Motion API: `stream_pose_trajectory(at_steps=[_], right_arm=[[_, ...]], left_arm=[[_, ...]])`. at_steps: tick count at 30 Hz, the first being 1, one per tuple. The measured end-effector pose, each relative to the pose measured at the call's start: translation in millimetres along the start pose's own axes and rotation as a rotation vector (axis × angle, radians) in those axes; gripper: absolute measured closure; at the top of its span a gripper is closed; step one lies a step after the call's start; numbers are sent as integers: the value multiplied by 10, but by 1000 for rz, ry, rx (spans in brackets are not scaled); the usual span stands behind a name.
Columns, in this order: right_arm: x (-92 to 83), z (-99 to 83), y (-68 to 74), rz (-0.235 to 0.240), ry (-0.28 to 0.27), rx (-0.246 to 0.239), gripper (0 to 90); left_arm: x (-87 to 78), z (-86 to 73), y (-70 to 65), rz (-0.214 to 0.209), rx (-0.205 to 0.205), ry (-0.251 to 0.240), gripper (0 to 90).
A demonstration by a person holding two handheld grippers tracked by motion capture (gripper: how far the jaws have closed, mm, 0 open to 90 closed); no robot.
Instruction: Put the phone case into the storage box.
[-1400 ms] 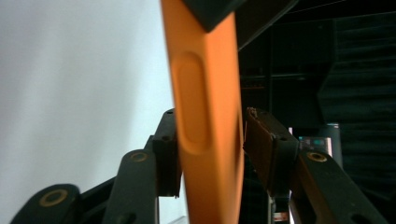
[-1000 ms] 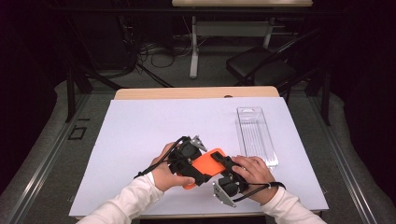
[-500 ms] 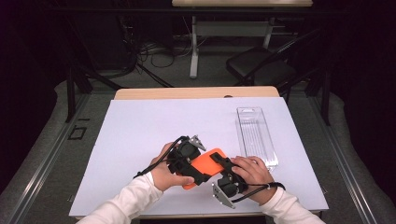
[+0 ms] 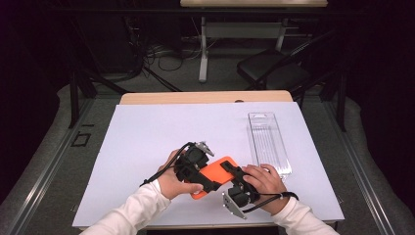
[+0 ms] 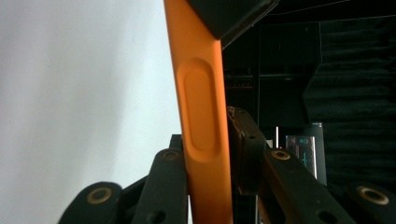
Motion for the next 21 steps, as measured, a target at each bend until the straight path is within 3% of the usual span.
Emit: stream_pose_trajectory(at_steps=[10, 21], right_arm=[[8, 5, 20, 6, -3, 2, 804], [8, 11, 30, -23, -1, -11, 834]], left_arm=[[12, -5, 23, -21, -15, 4, 163], [12, -18, 36, -45, -35, -3, 163]])
Point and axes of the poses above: each handheld gripper's, and its own axes: x roughly forward along the jaws, z roughly out of its top, y roughly to its left, the point moved 3 cm from there along x, roughly forward along the jaws, and after that the axes turned 14 degrees about y, right-handed, at the moved point
